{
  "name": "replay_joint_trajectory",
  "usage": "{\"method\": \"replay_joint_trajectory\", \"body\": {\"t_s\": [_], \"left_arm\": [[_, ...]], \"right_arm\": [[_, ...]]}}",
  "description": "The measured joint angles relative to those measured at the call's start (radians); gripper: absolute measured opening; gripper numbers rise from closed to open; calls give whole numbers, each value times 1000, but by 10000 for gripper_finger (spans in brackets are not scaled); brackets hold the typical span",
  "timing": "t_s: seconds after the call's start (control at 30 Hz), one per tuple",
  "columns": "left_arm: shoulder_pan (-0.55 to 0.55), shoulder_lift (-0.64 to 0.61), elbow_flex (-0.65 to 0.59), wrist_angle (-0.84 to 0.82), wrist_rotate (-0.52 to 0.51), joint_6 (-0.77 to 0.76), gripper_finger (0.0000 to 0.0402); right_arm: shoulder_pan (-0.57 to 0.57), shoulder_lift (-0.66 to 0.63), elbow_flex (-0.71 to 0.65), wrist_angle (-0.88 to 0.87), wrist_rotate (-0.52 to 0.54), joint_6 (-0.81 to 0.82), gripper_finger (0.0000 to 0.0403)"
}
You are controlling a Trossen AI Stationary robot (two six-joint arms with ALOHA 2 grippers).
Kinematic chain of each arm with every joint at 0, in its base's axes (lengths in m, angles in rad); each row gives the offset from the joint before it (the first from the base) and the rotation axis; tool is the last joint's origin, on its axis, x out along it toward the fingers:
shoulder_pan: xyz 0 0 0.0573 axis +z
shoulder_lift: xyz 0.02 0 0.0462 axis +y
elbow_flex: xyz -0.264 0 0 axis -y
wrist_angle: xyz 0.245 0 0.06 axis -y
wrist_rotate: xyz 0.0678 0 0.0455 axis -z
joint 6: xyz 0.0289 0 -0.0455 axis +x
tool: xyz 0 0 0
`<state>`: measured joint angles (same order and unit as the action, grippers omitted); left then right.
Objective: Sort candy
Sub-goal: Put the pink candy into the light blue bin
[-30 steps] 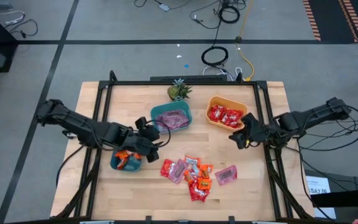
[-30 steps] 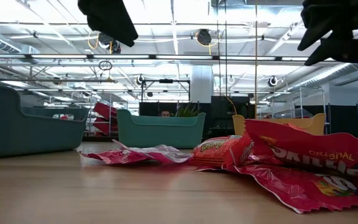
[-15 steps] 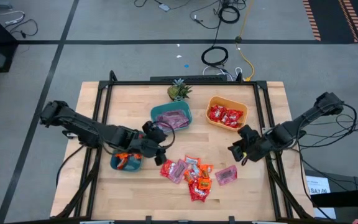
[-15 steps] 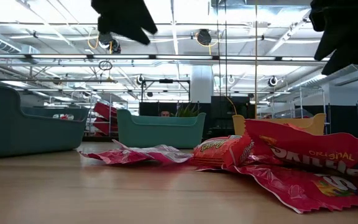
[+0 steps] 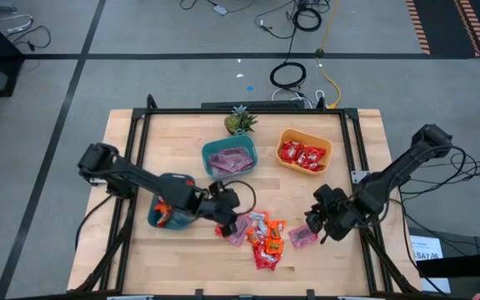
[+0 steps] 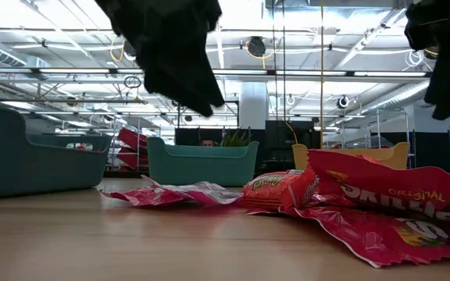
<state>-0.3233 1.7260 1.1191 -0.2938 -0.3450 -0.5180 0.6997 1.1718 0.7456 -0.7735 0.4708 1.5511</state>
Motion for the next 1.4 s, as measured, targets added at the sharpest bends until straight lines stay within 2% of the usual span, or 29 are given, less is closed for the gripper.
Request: {"method": "replay_joint_trajectory", "body": {"t_s": [0.23, 0.4, 0.63, 0.7, 0.8, 0.9, 1.03, 1.17, 1.4], "left_arm": [[0, 130, 0, 101, 46, 0, 224], [2, 208, 0, 111, 53, -2, 224], [-1, 262, 2, 152, 80, -50, 219], [-3, 262, 2, 153, 72, -50, 205], [-4, 256, 2, 150, 62, -40, 164], [-5, 256, 5, 148, 66, -20, 105], [-4, 257, 21, 145, 124, -18, 19], [-1, 252, 53, 116, 173, 23, 10], [13, 186, 115, -32, 143, 97, 9]], "right_arm": [[42, 58, 0, 22, 0, 1, 176], [66, 69, 0, 25, -1, 8, 176], [88, 69, 0, 26, 1, 16, 176], [89, 69, 0, 26, 2, 16, 176], [89, 69, 0, 26, 3, 16, 176], [89, 69, 0, 25, 3, 11, 176], [89, 69, 0, 25, 3, 8, 176], [89, 69, 0, 26, 4, -16, 176], [89, 69, 0, 63, -1, -133, 176]]}}
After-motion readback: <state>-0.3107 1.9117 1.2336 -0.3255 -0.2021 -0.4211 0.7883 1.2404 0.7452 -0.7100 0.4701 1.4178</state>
